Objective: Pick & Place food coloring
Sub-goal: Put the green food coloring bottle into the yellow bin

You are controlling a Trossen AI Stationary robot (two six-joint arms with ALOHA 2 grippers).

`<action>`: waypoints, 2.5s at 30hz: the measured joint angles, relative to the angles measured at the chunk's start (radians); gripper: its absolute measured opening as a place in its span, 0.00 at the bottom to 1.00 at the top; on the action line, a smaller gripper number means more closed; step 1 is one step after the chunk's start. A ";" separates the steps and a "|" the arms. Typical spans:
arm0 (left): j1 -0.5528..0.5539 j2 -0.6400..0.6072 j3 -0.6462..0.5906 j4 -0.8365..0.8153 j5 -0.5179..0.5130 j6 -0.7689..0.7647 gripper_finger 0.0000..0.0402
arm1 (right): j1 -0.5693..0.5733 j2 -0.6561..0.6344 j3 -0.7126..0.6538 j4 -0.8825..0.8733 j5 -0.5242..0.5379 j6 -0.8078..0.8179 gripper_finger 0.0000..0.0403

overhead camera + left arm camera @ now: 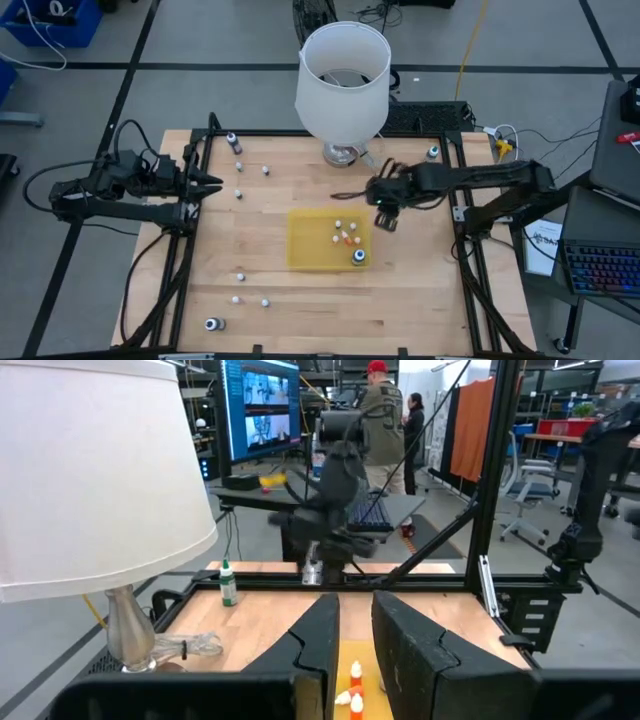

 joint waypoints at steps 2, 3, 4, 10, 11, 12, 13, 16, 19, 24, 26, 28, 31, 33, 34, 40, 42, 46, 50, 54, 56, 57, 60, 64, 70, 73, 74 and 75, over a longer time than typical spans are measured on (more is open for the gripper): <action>0.000 0.000 0.000 0.000 0.000 0.000 0.17 | -0.034 -0.030 0.000 -0.084 0.073 0.030 0.38; 0.000 0.000 0.000 0.000 0.000 0.000 0.17 | -0.058 -0.042 0.000 -0.120 0.099 0.047 0.40; 0.000 0.000 0.000 0.000 0.000 0.000 0.17 | -0.086 -0.054 0.000 -0.152 0.125 0.066 0.41; 0.000 0.000 0.000 0.000 0.000 0.000 0.17 | -0.346 -0.112 0.000 -0.211 0.166 0.096 0.52; 0.000 0.000 0.000 0.000 0.000 0.000 0.17 | -0.398 -0.114 0.000 -0.205 0.163 0.084 0.54; 0.000 0.000 0.000 0.000 0.000 0.000 0.17 | -0.452 -0.113 0.000 -0.205 0.150 0.073 0.56; 0.000 0.000 0.000 0.000 0.000 0.000 0.17 | -0.509 -0.112 0.000 -0.208 0.125 0.059 0.57; 0.000 0.000 0.000 0.000 0.000 0.000 0.17 | -0.663 -0.100 0.000 -0.196 0.051 0.002 0.61; 0.000 0.000 0.000 0.000 0.000 0.000 0.17 | -0.781 -0.084 -0.008 -0.170 -0.003 -0.048 0.64; 0.000 0.000 0.000 0.000 0.000 0.000 0.17 | -0.904 -0.072 -0.062 -0.088 -0.064 -0.122 0.65; 0.000 0.000 0.000 0.000 0.000 0.000 0.17 | -0.938 -0.074 -0.096 -0.042 -0.086 -0.141 0.64; 0.000 0.000 0.000 0.000 0.000 0.000 0.17 | -0.968 -0.073 -0.138 -0.008 -0.100 -0.151 0.64; 0.000 0.000 0.000 0.000 0.000 0.000 0.17 | -1.000 -0.073 -0.205 0.062 -0.099 -0.176 0.64; 0.000 0.000 0.000 0.000 0.000 0.000 0.17 | -1.001 -0.074 -0.243 0.116 -0.108 -0.177 0.64; 0.000 0.000 0.000 0.000 0.000 0.000 0.17 | -1.005 -0.074 -0.266 0.148 -0.124 -0.179 0.64; 0.000 0.000 0.000 0.000 0.000 0.000 0.17 | -1.016 -0.076 -0.345 0.261 -0.112 -0.191 0.64; 0.000 0.000 0.000 0.000 0.000 0.000 0.17 | -1.015 -0.077 -0.349 0.279 -0.106 -0.186 0.64; 0.000 0.000 0.000 0.000 0.000 0.000 0.17 | -1.015 -0.076 -0.352 0.294 -0.104 -0.166 0.64; 0.000 0.000 0.000 0.000 0.000 0.000 0.17 | -1.015 -0.076 -0.353 0.293 -0.106 -0.151 0.64; 0.000 0.000 0.000 0.000 0.000 0.000 0.17 | -1.014 -0.076 -0.353 0.271 -0.119 -0.153 0.64; 0.000 0.000 0.000 0.000 0.000 0.000 0.17 | -1.011 -0.076 -0.353 0.259 -0.121 -0.153 0.64; 0.000 0.000 0.000 0.000 0.000 0.000 0.17 | -1.010 -0.076 -0.353 0.256 -0.122 -0.154 0.64; 0.000 0.000 0.000 0.000 0.000 0.000 0.17 | -1.010 -0.077 -0.353 0.255 -0.124 -0.155 0.64; 0.000 0.000 0.000 0.000 0.000 0.000 0.17 | -1.010 -0.076 -0.347 0.252 -0.126 -0.135 0.64; 0.000 0.000 0.000 0.000 0.000 0.000 0.17 | -1.009 -0.080 -0.343 0.236 -0.131 -0.121 0.64; 0.000 0.000 0.000 0.000 0.000 0.000 0.17 | -1.004 -0.091 -0.344 0.230 -0.133 -0.120 0.64; 0.000 0.000 0.000 0.000 0.000 0.000 0.17 | -1.003 -0.098 -0.344 0.225 -0.135 -0.120 0.64; 0.000 0.000 0.000 0.000 0.000 0.000 0.17 | -1.001 -0.104 -0.344 0.219 -0.140 -0.118 0.64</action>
